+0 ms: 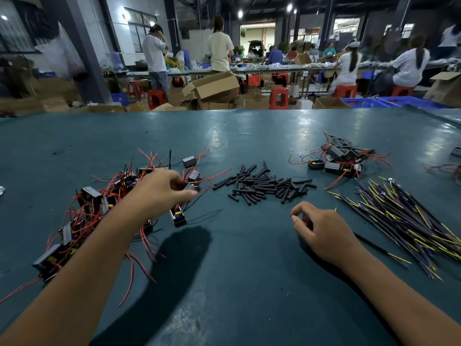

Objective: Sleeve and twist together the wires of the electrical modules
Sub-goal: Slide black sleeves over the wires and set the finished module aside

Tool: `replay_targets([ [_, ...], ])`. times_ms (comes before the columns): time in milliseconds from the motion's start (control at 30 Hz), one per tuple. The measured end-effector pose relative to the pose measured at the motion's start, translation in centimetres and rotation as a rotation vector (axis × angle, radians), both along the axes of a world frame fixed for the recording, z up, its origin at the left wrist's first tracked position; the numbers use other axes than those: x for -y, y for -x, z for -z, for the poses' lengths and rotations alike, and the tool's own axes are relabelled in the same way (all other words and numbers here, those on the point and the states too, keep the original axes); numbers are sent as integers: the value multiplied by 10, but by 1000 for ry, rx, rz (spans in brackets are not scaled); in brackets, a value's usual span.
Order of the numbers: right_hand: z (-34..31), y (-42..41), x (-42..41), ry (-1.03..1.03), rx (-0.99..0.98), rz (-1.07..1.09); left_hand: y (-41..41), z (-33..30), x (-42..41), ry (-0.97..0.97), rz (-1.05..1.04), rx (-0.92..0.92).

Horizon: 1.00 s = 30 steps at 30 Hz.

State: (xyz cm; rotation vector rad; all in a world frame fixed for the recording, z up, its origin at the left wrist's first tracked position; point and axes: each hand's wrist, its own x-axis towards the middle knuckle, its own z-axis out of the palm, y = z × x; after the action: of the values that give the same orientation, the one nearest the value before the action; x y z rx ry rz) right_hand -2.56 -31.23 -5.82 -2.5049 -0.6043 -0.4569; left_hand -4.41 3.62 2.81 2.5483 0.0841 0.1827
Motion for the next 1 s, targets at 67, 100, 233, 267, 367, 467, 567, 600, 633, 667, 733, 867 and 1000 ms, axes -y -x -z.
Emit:
replay_targets([
  [67, -2, 2, -2, -27, 2, -12, 11, -11, 16, 405, 109, -60],
  [100, -3, 3, -4, -48, 4, -20, 16, -13, 24, 509, 163, -93],
  [233, -9, 14, -13, -216, -54, -100, 29, -4, 67, 685, 296, -131],
  [267, -11, 19, -18, -300, -103, -139, 31, 4, 78, 651, 297, -125],
  [367, -14, 28, -37, -660, -458, -243, 38, 34, 112, 368, 278, -62],
  [467, -12, 28, -42, -582, -525, -252, 50, 52, 130, 257, 455, -78],
  [567, -11, 24, -36, -566, -564, -222, 47, 48, 112, 354, 621, -218],
  [600, -12, 24, -34, -613, -616, -206, 42, 45, 100, 384, 604, -185],
  [633, -13, 23, -32, -643, -658, -195, 35, 41, 87, 362, 541, -79],
  [667, -15, 23, -30, -635, -678, -190, 28, 40, 72, 272, 442, 64],
  [733, -18, 23, -28, -568, -698, -207, 16, 42, 48, 26, 253, 222],
  [867, -25, 22, -19, -473, -684, -180, 7, 59, 36, -180, 249, -62],
  [1000, -28, 15, 0, -257, -539, -39, 6, 61, 38, -135, 233, 52],
])
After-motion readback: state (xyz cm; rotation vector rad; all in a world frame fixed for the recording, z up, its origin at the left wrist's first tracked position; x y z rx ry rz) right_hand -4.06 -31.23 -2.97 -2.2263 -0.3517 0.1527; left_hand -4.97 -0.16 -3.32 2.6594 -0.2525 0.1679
